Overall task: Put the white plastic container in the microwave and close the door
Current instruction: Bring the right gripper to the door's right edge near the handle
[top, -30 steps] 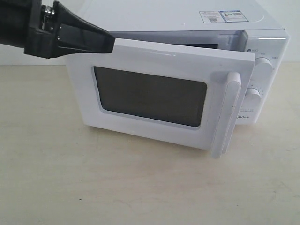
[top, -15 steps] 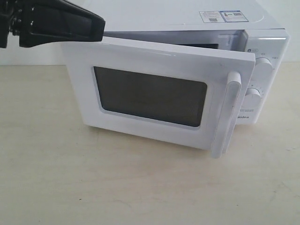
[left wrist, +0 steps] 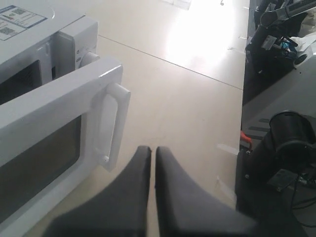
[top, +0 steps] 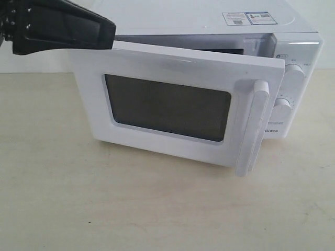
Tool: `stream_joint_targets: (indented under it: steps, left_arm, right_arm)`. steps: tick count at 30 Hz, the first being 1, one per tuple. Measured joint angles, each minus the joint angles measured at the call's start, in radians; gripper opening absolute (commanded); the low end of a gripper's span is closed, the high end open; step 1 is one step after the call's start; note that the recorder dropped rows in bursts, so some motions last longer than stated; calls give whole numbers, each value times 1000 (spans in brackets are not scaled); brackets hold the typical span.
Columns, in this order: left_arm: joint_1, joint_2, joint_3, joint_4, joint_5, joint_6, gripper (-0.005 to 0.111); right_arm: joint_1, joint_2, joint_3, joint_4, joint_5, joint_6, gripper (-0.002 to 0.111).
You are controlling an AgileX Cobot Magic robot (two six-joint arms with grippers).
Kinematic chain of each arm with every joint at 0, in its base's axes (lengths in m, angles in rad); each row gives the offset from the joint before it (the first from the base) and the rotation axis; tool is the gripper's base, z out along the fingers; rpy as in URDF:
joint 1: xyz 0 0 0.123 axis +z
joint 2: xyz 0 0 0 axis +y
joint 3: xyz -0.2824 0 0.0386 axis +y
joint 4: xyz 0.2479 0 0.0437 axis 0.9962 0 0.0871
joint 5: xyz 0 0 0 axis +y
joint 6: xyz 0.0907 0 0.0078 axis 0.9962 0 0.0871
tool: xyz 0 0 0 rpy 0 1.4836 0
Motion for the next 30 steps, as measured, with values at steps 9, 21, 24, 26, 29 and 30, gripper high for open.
stream_joint_targets:
  steps: [9,21,24,26,29,30]
  left_arm:
    - [0,-58,0,-6,-5,0,4]
    - [0,-65,0,-6,-21,-1,4]
    - [0,-65,0,-6,-36,-3,4]
    - [0,-65,0,-6,-52,-3,4]
    - [0,-65,0,-6,-54,-3,4]
    - [0,-65,0,-6,-54,-3,4]
  right_arm:
    - [0,284,53,-906,-139,516,0]
    - [6,612,254,-917,-195,663,0]
    - [40,614,281,-884,-207,661,0]
    - [84,614,290,-865,-152,648,0]
    - [107,614,293,-839,-4,627,0]
    - [109,614,293,-837,6,627,0]
